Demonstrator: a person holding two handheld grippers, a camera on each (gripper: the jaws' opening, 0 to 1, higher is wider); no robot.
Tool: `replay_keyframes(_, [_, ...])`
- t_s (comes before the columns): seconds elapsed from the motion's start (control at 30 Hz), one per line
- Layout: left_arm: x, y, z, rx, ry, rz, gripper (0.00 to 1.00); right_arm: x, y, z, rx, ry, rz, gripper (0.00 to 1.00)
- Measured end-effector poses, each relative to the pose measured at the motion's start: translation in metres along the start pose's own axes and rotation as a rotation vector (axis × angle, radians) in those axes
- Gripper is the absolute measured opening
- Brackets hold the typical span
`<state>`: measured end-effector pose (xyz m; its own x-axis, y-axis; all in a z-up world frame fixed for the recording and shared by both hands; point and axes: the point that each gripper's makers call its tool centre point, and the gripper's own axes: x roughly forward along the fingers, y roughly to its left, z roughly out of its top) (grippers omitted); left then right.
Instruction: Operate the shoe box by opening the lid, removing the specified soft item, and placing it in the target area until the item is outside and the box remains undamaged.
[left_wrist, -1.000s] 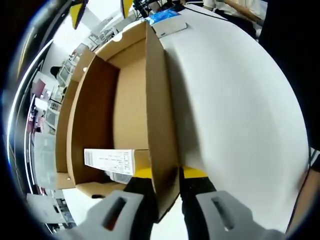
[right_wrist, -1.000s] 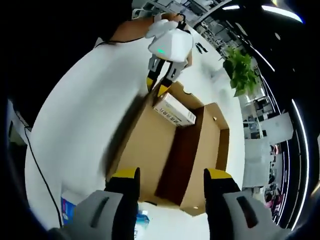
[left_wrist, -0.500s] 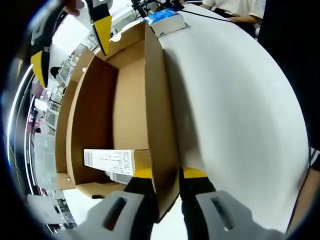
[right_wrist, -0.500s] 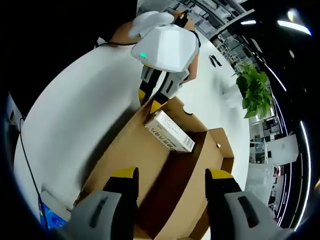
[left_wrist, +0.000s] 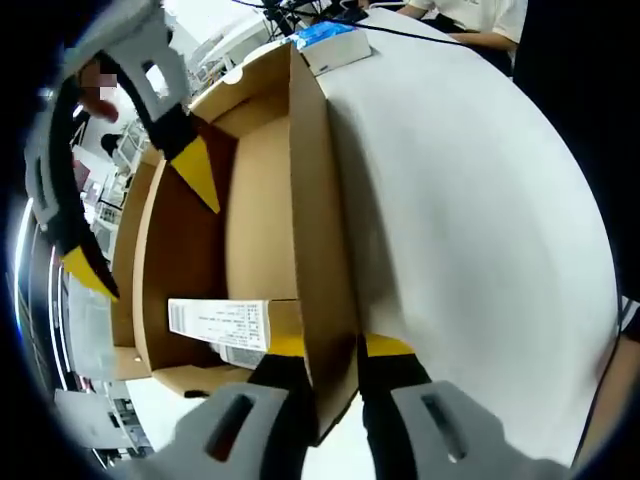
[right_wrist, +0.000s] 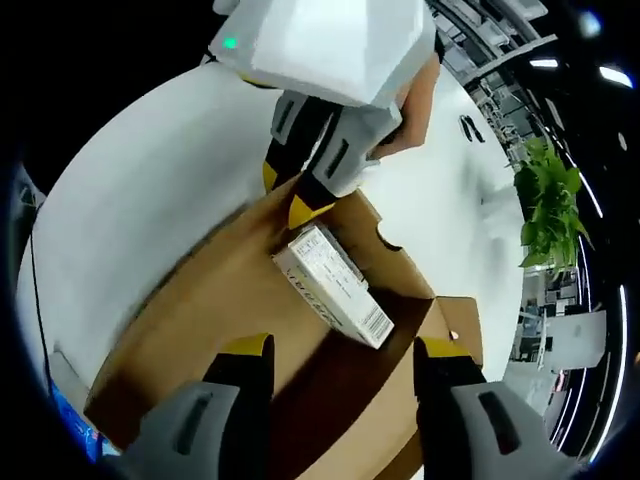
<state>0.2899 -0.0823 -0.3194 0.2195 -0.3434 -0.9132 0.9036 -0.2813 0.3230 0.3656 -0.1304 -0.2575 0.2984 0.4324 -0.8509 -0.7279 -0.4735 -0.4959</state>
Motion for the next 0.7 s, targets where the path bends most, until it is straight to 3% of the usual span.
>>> replay_keyframes(0.57, [0.000, -0.001, 0.002, -0.002, -0.011, -0.001, 0.15, 0.042, -0.006, 0.006, -0.068, 0.011, 0.115, 0.57])
replay_keyframes(0.7, [0.000, -0.001, 0.001, -0.002, -0.012, -0.001, 0.15, 0.050, -0.007, 0.006, -0.042, -0.002, 0.137, 0.56])
